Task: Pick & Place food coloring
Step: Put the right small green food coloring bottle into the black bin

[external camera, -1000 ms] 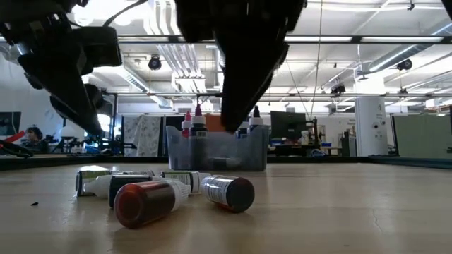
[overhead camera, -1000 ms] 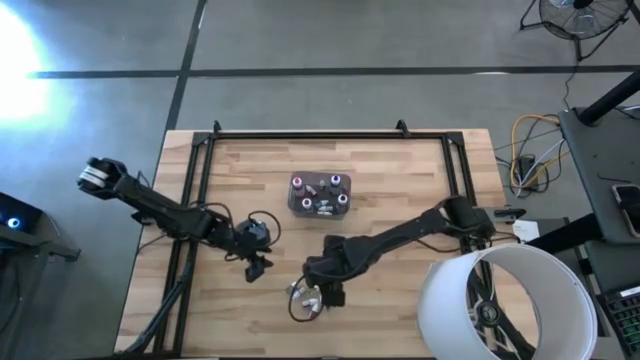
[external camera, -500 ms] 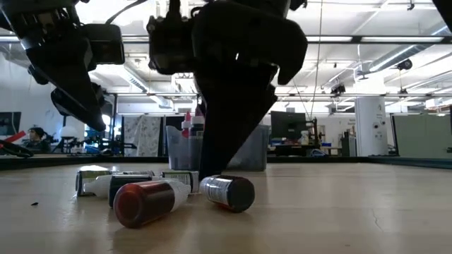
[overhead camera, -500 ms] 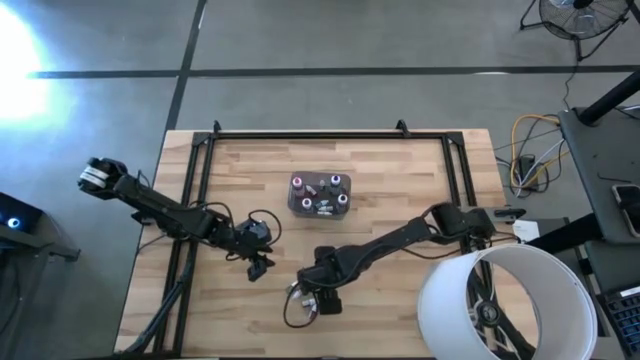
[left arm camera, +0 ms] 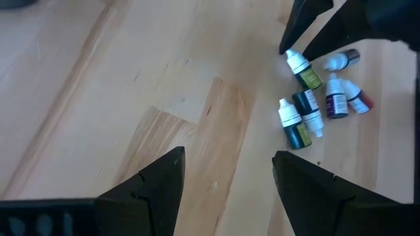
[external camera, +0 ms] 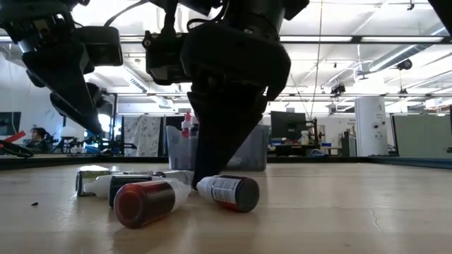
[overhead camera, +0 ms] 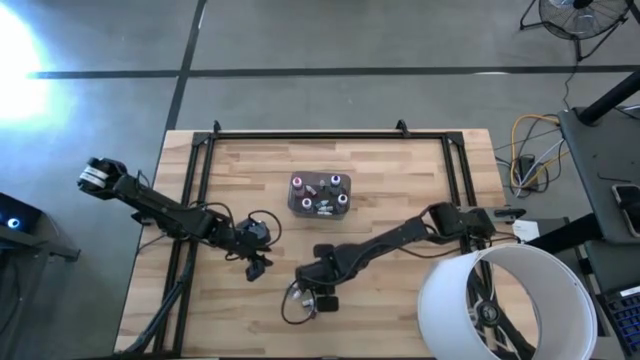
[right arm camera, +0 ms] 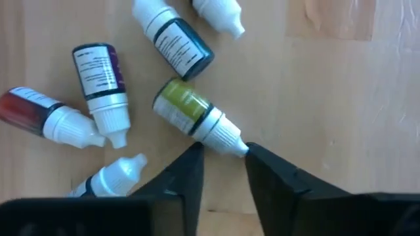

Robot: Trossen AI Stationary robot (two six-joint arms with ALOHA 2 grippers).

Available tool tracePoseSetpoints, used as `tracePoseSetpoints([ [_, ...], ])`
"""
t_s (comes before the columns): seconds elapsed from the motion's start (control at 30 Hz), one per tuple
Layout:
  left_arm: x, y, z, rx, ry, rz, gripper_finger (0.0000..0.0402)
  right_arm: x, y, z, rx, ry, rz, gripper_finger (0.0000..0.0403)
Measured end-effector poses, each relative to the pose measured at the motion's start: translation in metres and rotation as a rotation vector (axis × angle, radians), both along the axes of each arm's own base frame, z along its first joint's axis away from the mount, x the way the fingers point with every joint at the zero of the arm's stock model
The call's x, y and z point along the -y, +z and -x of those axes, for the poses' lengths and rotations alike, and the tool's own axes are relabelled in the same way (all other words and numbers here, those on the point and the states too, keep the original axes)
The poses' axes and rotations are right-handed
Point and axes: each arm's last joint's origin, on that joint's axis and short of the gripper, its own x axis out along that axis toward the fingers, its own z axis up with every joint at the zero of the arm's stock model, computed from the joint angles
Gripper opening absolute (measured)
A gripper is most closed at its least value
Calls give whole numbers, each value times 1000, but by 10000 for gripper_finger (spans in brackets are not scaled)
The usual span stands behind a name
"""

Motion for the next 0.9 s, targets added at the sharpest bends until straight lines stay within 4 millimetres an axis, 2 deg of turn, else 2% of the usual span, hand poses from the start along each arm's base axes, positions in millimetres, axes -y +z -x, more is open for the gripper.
tracePoseSetpoints([
  [0.3,-1,-2,2,-22,-16,-23,206,17,5,-6,-10,-81,-33,14],
  [0.9,-1,-2,2,-20,-14,-20,206,24,21,5,-178,-136,-18,17],
])
